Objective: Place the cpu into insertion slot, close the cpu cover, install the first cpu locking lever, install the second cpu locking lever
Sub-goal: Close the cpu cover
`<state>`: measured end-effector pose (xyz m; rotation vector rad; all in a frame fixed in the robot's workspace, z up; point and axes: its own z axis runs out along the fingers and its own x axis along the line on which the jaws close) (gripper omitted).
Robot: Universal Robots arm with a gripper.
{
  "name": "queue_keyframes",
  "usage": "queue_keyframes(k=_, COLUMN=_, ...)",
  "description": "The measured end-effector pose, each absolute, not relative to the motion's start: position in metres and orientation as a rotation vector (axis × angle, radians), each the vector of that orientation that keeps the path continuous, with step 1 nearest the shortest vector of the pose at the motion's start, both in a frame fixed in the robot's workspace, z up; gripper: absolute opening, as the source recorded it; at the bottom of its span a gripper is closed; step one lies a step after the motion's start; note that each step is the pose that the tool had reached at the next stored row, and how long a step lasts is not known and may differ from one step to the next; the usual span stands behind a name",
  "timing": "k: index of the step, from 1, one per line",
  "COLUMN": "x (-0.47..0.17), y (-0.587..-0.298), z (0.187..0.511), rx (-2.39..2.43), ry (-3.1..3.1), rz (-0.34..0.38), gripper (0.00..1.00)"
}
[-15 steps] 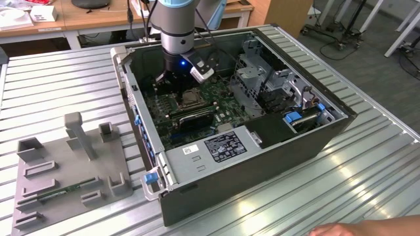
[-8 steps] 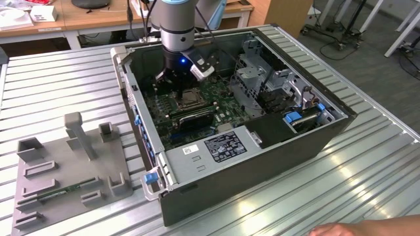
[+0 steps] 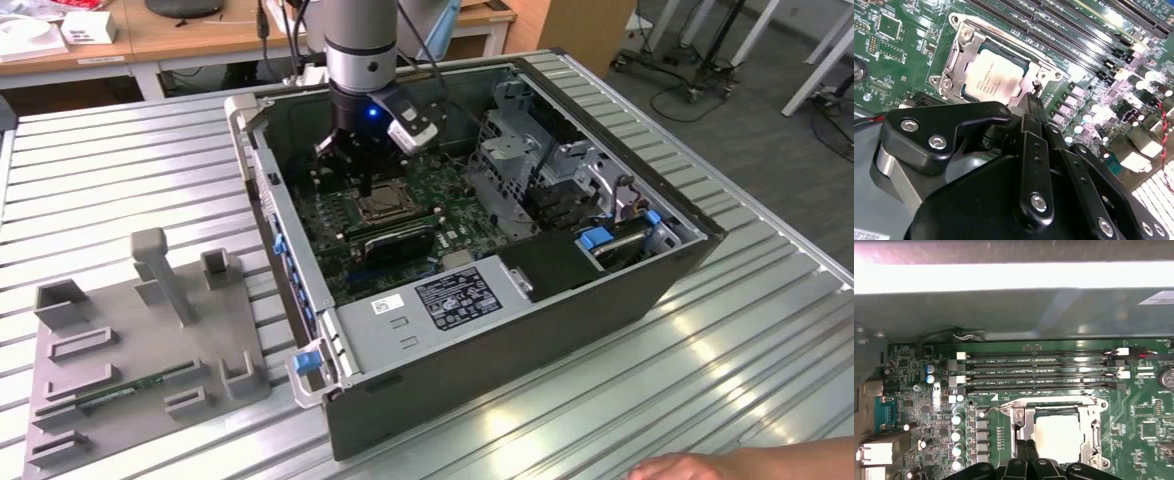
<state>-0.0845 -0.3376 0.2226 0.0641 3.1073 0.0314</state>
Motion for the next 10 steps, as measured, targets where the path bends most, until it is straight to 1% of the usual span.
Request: queue_keyframes(k=10, x=-0.0805, y=-0.3377, z=0.2241, rx=0.064, ry=3.107, rz=0.031, gripper=0.11)
